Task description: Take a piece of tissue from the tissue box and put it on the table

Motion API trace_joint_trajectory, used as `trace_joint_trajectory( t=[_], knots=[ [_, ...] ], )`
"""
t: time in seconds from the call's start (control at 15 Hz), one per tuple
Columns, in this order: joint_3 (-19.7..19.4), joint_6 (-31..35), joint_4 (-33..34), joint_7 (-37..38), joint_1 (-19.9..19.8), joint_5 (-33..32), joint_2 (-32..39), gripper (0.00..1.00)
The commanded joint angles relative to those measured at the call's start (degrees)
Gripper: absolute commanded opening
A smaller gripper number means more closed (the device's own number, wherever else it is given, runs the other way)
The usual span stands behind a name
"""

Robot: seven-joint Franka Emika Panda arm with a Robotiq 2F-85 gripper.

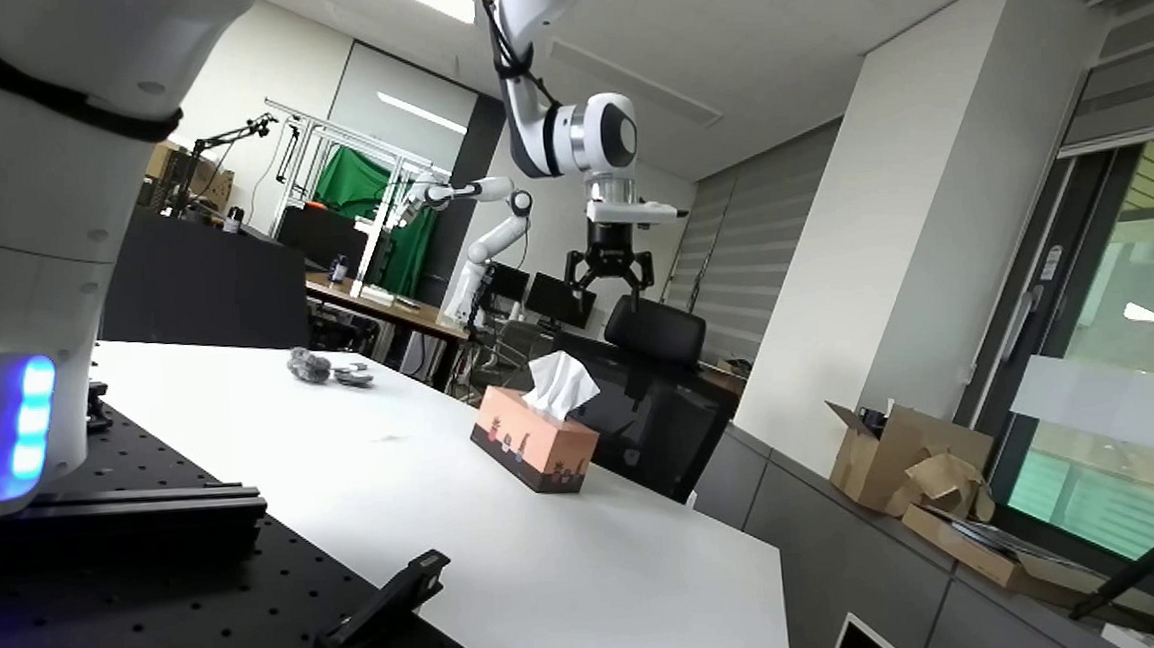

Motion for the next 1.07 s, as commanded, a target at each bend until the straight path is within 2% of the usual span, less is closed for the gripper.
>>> trace_joint_trajectory(
  t=[0.0,0.07,0.13,0.27,0.4,0.53,0.6,0.73,1.0],
  knots=[
    [2.6,-5.1,11.6,-13.7,-4.0,4.8,6.9,1.0],
    [3.4,-7.3,14.4,-18.6,-4.9,6.4,8.4,1.0],
    [5.8,-10.7,17.5,-23.2,-7.4,7.0,9.5,1.0],
    [6.3,-16.7,24.1,-32.7,-8.9,8.9,12.5,1.0],
    [4.8,-20.9,30.0,-38.4,-8.2,9.4,15.2,1.0],
    [4.1,-26.3,35.7,-38.9,-8.4,11.5,17.6,1.0],
    [3.6,-21.3,27.6,-37.7,-7.6,10.5,13.6,1.0],
    [3.6,-24.2,31.5,-38.4,-7.8,11.2,15.4,1.0],
    [3.6,-24.8,33.1,-38.6,-7.8,11.3,16.6,1.0]
  ],
)
